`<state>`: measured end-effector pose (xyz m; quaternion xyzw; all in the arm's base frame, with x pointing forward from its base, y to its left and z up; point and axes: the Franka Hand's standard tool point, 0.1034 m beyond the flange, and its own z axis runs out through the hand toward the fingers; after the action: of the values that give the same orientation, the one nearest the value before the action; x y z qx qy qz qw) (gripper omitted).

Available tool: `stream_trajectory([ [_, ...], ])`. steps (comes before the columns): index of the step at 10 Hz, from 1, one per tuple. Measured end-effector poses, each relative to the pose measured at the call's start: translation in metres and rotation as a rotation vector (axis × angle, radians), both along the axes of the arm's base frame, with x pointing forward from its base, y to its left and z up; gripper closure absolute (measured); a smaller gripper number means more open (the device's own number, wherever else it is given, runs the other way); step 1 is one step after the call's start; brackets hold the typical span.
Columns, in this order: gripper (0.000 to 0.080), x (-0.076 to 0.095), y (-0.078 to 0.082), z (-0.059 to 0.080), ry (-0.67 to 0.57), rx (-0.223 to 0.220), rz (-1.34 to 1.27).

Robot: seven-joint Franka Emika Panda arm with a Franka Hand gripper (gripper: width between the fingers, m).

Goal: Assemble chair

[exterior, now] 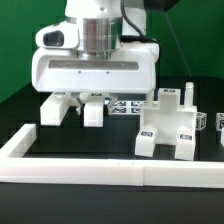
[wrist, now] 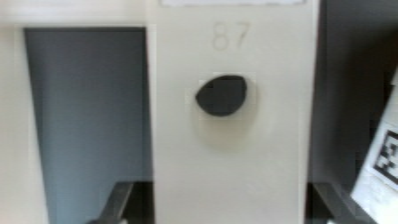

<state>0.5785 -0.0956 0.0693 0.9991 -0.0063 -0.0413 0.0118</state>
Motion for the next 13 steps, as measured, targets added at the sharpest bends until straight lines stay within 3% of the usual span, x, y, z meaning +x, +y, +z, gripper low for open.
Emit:
stream_trajectory([
  [2,0.0511,0.009,0.009,0.018,-0.014,0.004,-0.037],
  [7,0.0511,0.007,0.009,0.013,-0.011,0.000,-0.072],
  [11,0.0511,0.009,0.033,0.036,-0.031,0.005,-0.183],
  [13,0.0511,0.016,0.066,0.056,-0.035,0.012,-0.218],
])
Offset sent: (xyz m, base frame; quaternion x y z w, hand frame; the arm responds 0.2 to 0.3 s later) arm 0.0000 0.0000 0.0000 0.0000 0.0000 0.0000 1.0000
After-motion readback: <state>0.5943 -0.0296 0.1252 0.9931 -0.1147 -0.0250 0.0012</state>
